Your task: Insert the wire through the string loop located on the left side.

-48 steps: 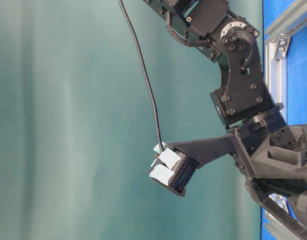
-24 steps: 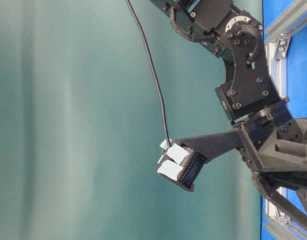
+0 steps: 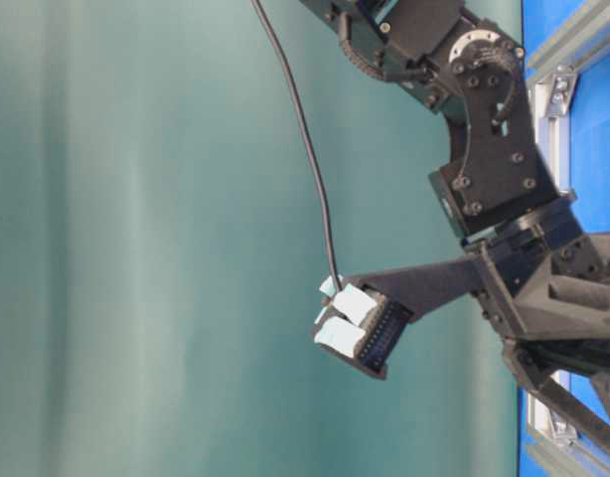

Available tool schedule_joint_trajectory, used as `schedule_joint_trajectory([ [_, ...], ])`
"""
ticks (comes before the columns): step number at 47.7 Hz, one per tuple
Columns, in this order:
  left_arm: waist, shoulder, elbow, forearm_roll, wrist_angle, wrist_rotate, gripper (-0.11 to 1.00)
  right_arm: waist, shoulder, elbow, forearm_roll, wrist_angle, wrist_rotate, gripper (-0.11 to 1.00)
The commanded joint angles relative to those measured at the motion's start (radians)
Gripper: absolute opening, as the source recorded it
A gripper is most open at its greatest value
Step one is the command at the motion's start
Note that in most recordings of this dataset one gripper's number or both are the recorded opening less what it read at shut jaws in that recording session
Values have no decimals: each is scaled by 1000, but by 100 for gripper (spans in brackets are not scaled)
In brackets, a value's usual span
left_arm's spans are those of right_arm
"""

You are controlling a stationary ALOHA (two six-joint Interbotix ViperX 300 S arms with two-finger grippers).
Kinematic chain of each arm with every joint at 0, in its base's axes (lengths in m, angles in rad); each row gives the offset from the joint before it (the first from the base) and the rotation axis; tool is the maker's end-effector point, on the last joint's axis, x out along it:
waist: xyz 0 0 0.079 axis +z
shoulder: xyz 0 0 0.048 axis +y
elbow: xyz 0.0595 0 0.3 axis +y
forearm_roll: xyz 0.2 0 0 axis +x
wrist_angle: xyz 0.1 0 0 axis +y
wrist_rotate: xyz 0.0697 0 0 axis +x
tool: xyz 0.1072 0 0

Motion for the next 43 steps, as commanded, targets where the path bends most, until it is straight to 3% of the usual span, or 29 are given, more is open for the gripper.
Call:
schedule_joint_trajectory([
  [1, 15, -63, -46, 3, 80, 2, 8, 2, -51, -8, 3, -8, 2, 94],
  [14, 51, -138, -72, 9, 222, 12, 8, 2, -52, -8, 3, -9, 2, 94],
  [43, 44, -140, -69, 8, 179, 51, 8, 2, -54, -12, 3, -9, 2, 94],
])
